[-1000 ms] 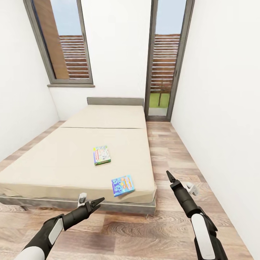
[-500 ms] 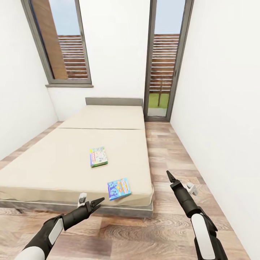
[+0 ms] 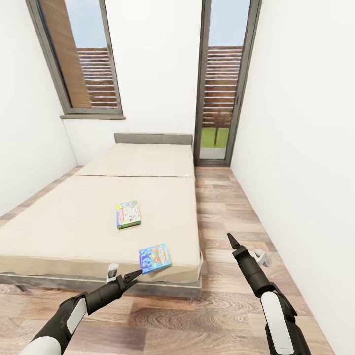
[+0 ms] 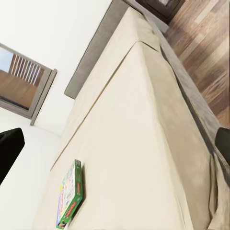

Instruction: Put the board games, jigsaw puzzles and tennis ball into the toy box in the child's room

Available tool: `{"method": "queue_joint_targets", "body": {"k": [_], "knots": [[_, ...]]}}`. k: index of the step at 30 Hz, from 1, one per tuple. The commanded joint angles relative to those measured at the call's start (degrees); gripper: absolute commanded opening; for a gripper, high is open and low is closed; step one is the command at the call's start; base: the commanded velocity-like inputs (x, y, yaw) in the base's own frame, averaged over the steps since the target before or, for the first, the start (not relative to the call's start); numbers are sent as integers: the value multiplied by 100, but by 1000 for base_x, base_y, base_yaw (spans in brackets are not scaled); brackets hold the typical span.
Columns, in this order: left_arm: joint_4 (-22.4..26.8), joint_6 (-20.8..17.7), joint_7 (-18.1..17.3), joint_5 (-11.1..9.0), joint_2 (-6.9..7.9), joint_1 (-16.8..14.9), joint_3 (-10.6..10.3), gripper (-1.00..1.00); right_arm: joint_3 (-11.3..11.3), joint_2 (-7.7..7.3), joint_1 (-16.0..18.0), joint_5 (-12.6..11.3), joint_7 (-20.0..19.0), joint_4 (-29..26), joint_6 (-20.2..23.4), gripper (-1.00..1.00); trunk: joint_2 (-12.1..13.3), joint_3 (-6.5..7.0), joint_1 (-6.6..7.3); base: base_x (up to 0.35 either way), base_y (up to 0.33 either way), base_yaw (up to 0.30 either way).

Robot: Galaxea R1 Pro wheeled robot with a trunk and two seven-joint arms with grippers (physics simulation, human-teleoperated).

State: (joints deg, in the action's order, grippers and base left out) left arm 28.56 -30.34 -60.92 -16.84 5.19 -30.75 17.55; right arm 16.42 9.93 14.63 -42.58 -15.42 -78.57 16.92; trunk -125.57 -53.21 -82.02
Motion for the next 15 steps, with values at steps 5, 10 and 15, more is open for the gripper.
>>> {"method": "queue_joint_targets", "body": {"k": [5,10,15], "knots": [[0,-36,-16,-12,-1,-5,6,100,19,6,4,-48,-21,-1,49,100,-2,-5,1,0,-165,0],[0,-28,-17,-12,-1,-4,4,100,19,6,4,-48,-22,-1,51,100,-2,-5,1,0,-37,0],[0,-26,-17,-12,-1,-5,3,100,18,6,4,-48,-22,-1,49,100,-2,-5,1,0,-10,0]]}}
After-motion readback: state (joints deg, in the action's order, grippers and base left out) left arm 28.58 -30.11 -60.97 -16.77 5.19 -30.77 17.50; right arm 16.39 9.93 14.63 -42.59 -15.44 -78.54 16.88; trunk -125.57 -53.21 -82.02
